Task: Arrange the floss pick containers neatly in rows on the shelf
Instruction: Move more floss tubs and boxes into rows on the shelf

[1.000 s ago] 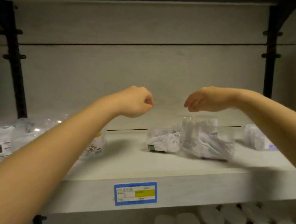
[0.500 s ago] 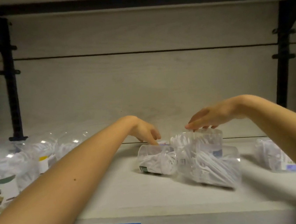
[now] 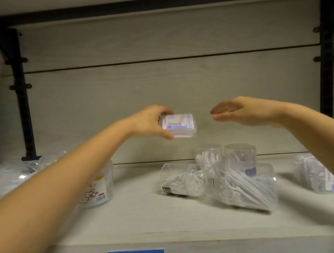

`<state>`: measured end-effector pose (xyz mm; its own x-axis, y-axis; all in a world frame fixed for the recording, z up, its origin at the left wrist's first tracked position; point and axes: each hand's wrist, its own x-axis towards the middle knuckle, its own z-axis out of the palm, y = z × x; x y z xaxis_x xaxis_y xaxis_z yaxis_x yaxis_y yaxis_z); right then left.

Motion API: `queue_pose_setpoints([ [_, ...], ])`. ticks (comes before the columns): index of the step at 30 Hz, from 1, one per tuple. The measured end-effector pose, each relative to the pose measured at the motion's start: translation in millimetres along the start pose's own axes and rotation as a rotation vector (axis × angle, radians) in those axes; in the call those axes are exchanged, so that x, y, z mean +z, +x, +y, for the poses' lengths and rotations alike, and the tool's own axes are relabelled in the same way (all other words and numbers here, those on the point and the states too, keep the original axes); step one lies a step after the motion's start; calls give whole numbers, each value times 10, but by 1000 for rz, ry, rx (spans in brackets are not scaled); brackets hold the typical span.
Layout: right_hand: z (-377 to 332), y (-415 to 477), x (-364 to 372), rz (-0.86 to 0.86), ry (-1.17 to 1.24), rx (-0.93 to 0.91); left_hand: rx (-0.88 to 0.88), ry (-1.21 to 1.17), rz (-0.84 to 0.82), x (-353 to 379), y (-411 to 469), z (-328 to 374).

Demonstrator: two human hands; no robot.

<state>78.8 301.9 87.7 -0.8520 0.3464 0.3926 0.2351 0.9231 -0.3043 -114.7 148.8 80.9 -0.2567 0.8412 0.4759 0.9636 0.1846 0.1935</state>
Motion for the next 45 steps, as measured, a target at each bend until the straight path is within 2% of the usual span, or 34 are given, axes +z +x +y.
queue_pose_setpoints([
  [2, -59, 11, -15, 98, 97, -48, 86, -51, 153, -169, -154, 134],
  [4, -186, -21, -24, 126, 249, -94, 178, -61, 242, -309, -329, 296],
  [6, -357, -121, -52, 78, 375, -139, 253, -24, 290, -392, -526, 443],
  [10, -596, -380, -82, -68, 422, -276, 311, -61, 302, -382, -886, 647],
  [11, -623, -440, -72, -81, 471, -294, 260, -172, 293, -361, -964, 681],
  [15, -717, -623, 46, -68, 747, -288, -33, -891, 235, -220, -1228, 758],
  [17, -785, -680, 147, -84, 815, -254, -89, -1053, 231, -119, -1316, 788],
  [19, -808, -735, 209, -81, 693, -238, -113, -1082, 261, -49, -1399, 785],
  [21, -737, -822, 159, -44, 316, -209, -142, -1067, 293, -57, -1482, 731],
  [23, -619, -936, 91, -76, -73, -105, -173, -1002, 265, -117, -1573, 657],
  [25, -488, -1035, 115, -147, -304, -3, -205, -938, 186, -159, -1644, 596],
  [28, -403, -1124, 321, -188, -479, 40, -277, -848, 98, -161, -1667, 523],
  [32, -340, -1186, 475, -29, -509, 34, -307, -783, 33, -147, -1640, 525],
  [35, -253, -1234, 490, 27, -284, 31, -293, -759, -19, -142, -1627, 565],
  [38, -246, -1335, 487, 75, 217, 54, -294, -752, -9, -140, -1615, 561],
  [41, -249, -1360, 560, 49, 738, 64, -306, -791, 11, -121, -1597, 563],
  [45, -368, -1409, 659, -14, 1248, 44, -298, -877, -11, -87, -1599, 571],
])
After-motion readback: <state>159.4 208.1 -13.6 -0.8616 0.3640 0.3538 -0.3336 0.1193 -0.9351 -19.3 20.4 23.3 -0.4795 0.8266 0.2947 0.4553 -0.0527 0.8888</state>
